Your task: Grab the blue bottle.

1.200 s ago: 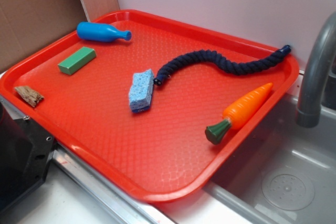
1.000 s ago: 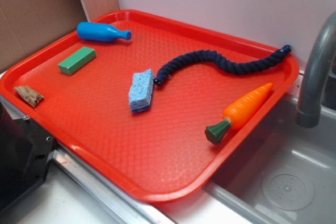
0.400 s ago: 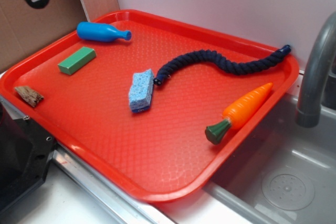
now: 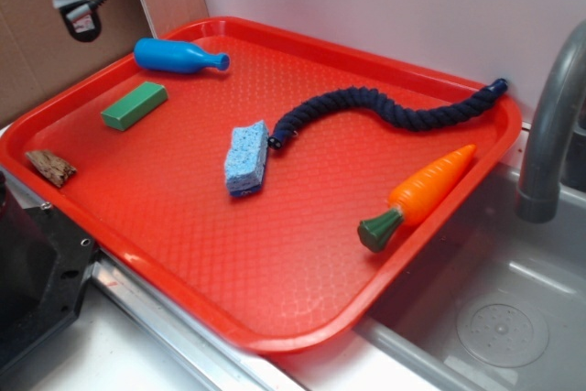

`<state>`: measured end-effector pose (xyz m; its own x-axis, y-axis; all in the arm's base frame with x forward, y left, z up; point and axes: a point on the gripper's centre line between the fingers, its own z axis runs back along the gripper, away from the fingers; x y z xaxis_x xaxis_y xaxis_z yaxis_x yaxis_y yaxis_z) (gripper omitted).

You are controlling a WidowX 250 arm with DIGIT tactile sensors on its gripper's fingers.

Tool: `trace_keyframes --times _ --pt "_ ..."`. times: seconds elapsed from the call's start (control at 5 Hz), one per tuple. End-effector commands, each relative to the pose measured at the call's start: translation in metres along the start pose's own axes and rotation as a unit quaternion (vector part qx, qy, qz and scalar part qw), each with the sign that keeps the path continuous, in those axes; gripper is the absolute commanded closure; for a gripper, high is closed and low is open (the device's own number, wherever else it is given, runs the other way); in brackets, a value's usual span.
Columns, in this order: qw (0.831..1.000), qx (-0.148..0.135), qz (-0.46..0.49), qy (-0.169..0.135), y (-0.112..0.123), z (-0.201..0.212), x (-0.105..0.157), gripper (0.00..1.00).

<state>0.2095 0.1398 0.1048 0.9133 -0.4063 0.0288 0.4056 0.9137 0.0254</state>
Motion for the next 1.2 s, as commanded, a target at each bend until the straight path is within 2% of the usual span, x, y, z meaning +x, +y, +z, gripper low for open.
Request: trace_keyframes --times 0.0,0.2,0.6,1.0 --pt "0.998 0.044 -0.035 0.022 0.039 -0.034 0.05 0.0" --pt "0.998 0.04 -0.053 0.019 0.048 -0.041 0.059 0.0" --pt "0.994 0.051 -0.1 0.011 0.047 -0.051 0.08 0.0" --pt "0.992 0.016 -0.123 0.031 0.023 -0.095 0.078 0.0"
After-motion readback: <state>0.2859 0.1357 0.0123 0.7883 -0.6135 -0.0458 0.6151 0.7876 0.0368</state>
